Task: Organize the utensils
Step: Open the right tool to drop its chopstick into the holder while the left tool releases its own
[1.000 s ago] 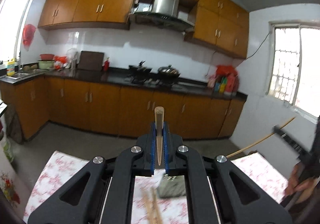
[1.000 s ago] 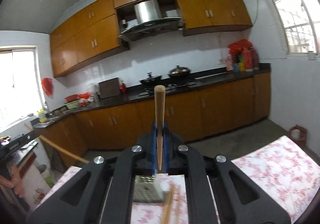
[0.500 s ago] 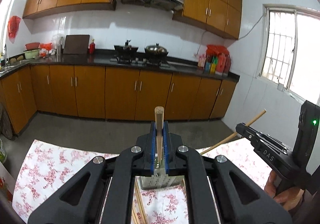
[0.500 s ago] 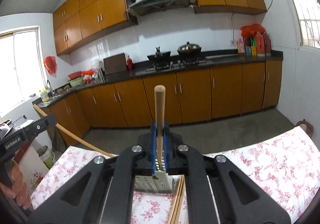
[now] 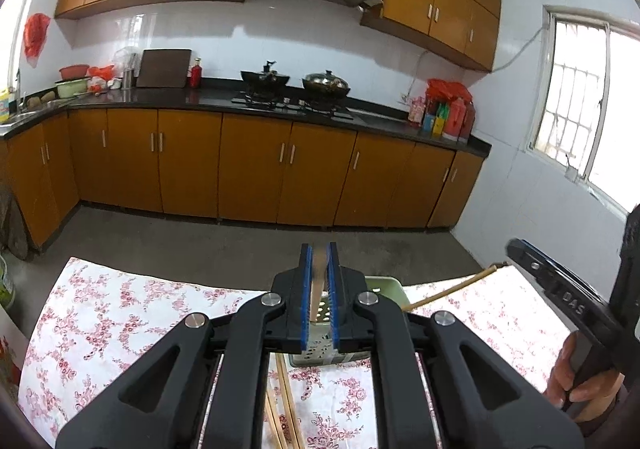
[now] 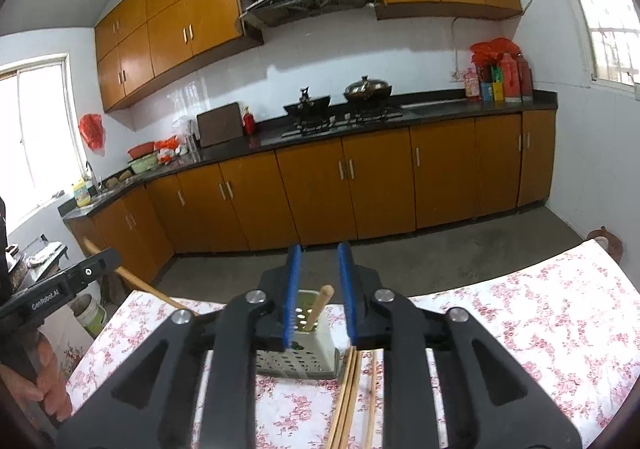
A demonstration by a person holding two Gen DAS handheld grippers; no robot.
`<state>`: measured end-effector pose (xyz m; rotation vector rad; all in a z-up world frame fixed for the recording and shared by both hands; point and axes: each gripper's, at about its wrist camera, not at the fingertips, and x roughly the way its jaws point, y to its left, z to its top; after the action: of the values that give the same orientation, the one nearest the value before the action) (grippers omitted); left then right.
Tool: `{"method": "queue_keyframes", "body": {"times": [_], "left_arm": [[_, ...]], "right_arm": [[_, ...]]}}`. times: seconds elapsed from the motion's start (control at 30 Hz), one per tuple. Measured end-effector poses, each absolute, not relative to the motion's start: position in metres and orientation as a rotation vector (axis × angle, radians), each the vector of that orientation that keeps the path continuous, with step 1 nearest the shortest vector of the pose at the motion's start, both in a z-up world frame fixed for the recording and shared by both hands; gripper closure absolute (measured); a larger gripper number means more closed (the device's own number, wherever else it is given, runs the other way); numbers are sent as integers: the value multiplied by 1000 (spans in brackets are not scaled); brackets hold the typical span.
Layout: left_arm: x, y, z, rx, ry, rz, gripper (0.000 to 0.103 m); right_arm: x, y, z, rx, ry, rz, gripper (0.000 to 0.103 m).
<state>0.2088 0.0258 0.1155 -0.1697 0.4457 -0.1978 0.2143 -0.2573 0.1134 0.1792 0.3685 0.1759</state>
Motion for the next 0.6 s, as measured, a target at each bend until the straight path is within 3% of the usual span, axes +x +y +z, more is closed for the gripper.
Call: {"method": "queue_keyframes", "body": {"times": [0.13, 0.27, 0.6], "left_arm": [[193, 39, 121, -198, 415, -180, 92], [174, 54, 119, -204, 390, -142, 76], [167, 76, 23, -150, 601, -29, 76]], "right_arm": [[193, -274, 115, 186, 345, 142, 75], [173, -294, 97, 181, 365, 86, 74], [182, -300, -35, 214, 715, 57, 74]]}}
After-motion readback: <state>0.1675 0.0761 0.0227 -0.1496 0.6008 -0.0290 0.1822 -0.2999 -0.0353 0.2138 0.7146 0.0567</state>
